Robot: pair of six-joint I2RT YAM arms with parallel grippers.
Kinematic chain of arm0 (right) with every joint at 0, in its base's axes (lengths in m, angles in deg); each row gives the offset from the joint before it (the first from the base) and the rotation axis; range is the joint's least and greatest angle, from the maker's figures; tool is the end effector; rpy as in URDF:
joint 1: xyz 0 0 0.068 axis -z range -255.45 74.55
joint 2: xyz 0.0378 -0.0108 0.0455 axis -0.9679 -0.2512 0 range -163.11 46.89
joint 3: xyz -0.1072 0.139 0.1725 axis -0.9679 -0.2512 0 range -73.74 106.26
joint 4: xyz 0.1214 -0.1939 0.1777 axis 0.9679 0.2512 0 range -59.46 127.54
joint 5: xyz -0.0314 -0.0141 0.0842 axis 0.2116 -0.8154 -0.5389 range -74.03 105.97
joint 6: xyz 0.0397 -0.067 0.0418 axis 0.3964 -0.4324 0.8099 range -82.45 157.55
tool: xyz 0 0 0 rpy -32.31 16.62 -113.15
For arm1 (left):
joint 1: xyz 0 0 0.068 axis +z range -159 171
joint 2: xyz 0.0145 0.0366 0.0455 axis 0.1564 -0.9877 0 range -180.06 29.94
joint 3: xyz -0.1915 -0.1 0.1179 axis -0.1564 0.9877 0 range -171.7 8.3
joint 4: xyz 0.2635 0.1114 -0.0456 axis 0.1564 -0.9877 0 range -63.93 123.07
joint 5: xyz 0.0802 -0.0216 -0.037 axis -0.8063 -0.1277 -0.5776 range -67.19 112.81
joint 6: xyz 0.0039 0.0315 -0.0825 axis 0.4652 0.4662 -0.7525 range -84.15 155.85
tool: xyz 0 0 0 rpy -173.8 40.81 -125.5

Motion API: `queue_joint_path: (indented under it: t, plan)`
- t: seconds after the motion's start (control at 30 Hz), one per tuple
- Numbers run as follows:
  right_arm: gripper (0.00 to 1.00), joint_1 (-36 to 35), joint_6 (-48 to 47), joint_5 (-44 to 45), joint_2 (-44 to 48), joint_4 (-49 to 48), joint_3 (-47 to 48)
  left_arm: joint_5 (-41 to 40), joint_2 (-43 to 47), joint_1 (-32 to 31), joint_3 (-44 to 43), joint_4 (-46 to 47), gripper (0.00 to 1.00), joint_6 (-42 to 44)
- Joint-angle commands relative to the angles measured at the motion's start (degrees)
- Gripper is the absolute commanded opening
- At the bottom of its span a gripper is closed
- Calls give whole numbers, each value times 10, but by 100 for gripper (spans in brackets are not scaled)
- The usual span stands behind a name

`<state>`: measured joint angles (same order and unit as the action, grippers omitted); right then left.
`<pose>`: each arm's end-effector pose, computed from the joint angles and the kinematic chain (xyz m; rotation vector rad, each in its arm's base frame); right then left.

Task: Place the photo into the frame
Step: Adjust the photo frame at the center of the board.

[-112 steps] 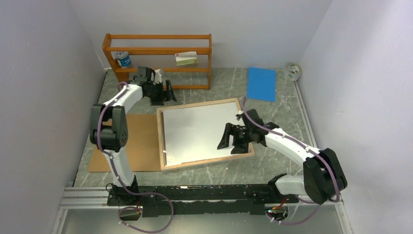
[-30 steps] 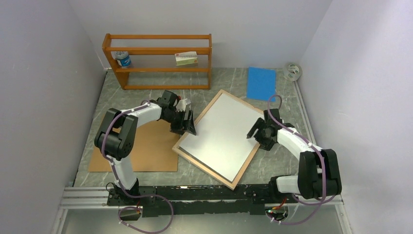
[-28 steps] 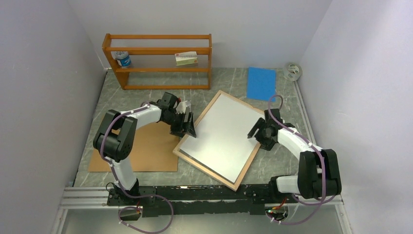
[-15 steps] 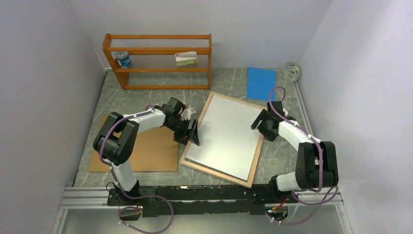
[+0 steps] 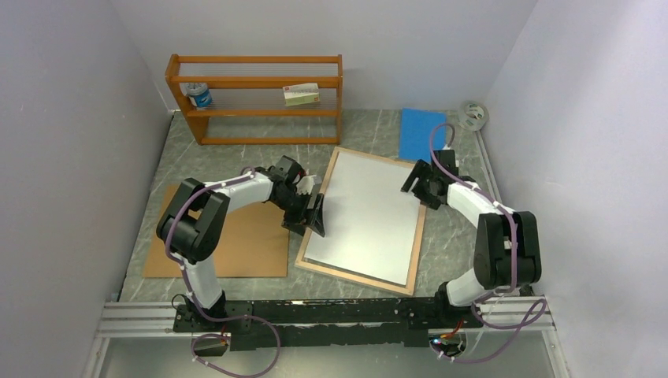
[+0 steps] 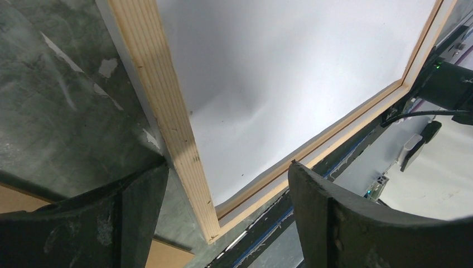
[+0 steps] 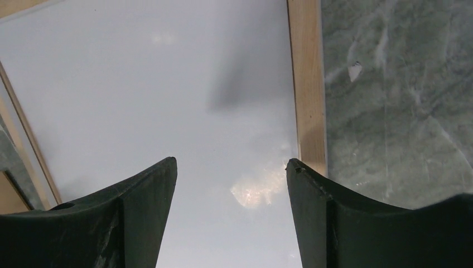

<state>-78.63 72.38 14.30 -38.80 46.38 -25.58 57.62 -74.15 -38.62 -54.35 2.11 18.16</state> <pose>0.3472 0.0214 0.1068 0.6779 2.4365 0.3074 0.2954 -0.2195 0.0737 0.4465 2.9038 -1.0247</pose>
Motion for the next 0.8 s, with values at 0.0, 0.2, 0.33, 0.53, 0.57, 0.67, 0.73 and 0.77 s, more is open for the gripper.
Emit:
queue_joint_path:
  t: [0.0,0.2,0.33,0.53,0.57,0.67,0.73,0.77]
  plan:
    - [75,4,-25,-29,-21,-29,34,-3,-8,-12,-5,-15,85,20]
    - [75,5,-14,11,-22,17,68,-39,13,-13,2,-28,86,24]
    - [79,5,19,102,18,65,66,-69,23,-13,-2,-31,89,14]
    - [85,24,40,139,33,88,35,-102,40,-12,-29,-32,92,0]
    - [85,29,39,131,27,87,32,-103,41,-11,-33,-27,92,-4]
    - [86,30,32,96,7,74,23,-93,38,-7,-43,-10,92,-17]
    - [86,43,27,69,-6,68,22,-86,22,-7,-50,-4,90,-21]
    - [86,45,23,58,-13,64,22,-81,13,-7,-53,-5,89,-21]
